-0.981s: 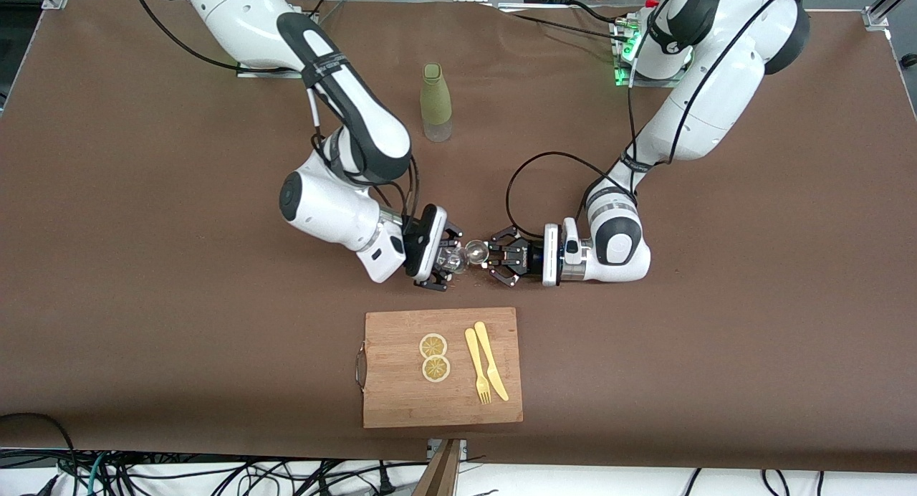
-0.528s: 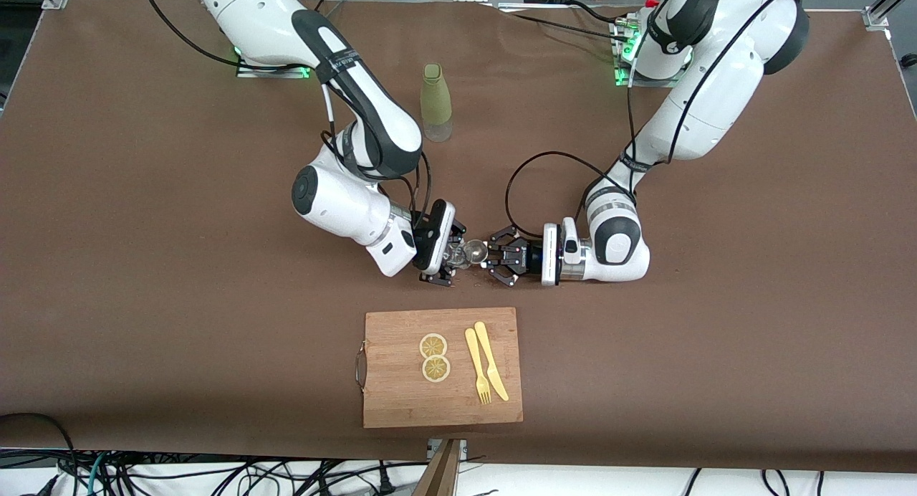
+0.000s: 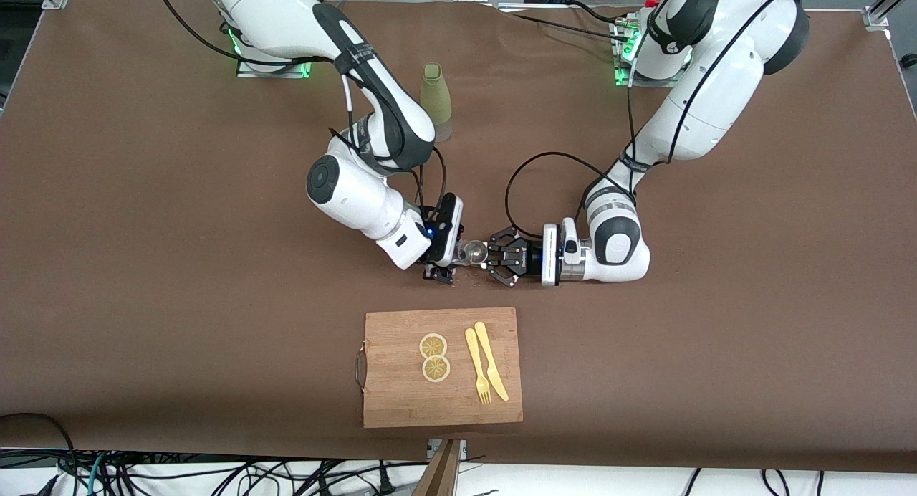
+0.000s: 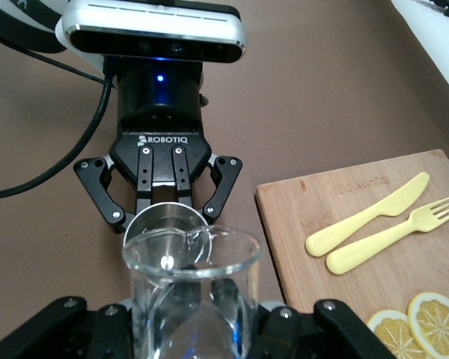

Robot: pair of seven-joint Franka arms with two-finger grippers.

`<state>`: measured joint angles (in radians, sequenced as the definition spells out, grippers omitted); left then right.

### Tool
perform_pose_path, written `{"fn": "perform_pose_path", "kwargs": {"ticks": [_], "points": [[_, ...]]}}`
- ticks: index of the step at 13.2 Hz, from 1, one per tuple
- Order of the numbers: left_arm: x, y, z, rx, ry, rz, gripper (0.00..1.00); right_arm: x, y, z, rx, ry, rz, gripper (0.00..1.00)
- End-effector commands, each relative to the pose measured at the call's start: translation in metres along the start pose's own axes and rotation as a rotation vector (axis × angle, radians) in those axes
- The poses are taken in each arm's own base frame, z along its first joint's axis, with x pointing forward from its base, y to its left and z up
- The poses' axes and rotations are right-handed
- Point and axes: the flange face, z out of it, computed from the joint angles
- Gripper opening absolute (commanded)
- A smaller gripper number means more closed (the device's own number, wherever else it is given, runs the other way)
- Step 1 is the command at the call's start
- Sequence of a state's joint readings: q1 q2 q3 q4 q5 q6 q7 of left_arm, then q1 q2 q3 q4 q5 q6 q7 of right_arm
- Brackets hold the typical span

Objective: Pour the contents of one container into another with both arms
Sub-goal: 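Tilt the glass cup with the right gripper, pouring into the jigger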

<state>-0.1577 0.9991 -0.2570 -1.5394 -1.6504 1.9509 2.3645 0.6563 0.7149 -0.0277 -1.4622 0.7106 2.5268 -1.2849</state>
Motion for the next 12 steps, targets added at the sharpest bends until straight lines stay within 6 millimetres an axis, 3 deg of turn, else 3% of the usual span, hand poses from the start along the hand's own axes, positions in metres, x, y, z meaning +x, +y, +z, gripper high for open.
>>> {"fn": "perform_pose_path", "kwargs": {"ticks": [1,12], "points": [[0.000,-0.003,0.006,0.036,0.011,0.045,0.00,0.004,-0.004,-0.007,-0.023,-0.036,-0.036,0.00],[-0.001,-0.008,0.006,0.043,0.000,0.091,0.00,0.018,-0.015,-0.003,-0.039,-0.095,-0.153,0.00]]}}
